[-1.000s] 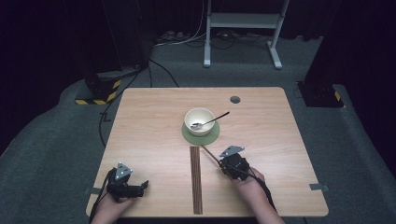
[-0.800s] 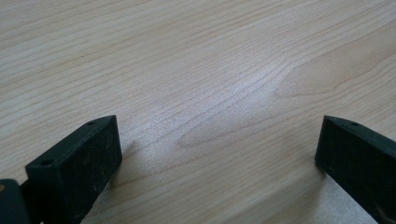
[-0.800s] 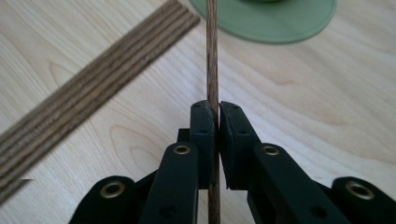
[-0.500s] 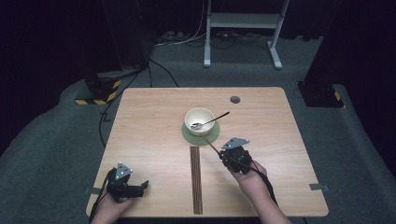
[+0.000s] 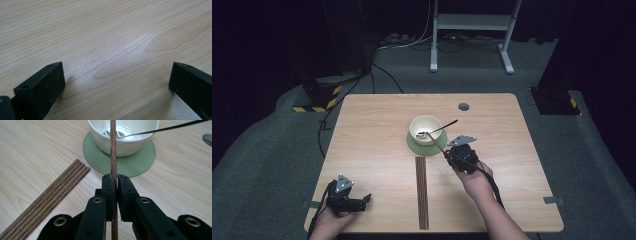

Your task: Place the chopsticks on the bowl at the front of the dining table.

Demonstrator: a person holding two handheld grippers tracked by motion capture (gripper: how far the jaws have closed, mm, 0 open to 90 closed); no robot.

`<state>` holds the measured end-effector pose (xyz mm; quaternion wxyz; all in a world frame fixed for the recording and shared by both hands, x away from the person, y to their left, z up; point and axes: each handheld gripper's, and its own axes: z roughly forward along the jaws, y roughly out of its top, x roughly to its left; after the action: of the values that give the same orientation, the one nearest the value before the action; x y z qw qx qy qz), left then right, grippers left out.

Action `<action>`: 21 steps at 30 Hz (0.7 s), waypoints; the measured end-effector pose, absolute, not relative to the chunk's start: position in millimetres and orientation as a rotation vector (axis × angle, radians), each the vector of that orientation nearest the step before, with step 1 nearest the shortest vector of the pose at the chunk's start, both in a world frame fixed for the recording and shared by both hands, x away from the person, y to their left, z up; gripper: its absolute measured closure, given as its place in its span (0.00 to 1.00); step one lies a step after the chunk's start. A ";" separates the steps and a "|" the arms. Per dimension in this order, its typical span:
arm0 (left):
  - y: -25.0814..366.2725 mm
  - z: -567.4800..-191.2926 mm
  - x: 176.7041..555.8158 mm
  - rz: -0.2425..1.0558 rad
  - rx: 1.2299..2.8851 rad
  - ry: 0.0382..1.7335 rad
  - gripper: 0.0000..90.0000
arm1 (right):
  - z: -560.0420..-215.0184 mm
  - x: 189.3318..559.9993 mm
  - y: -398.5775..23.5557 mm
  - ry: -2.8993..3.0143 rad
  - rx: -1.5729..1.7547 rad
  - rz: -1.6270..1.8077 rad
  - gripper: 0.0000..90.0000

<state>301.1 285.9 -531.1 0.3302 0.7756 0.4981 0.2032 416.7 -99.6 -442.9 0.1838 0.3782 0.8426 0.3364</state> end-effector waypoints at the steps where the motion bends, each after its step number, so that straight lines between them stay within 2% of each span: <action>1: 286.0 -531.1 301.1 0.532 2.029 1.302 0.01 | -442.5 421.2 -96.4 2.368 1.074 0.949 0.94; 21: 285.5 -531.1 300.6 0.528 2.030 1.299 0.01 | -438.9 465.1 -70.2 2.355 1.120 0.938 0.94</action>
<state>300.6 285.5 -531.1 0.3308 0.7766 0.4968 0.2018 465.1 -70.2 -438.9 0.1840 0.3974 0.8352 0.3327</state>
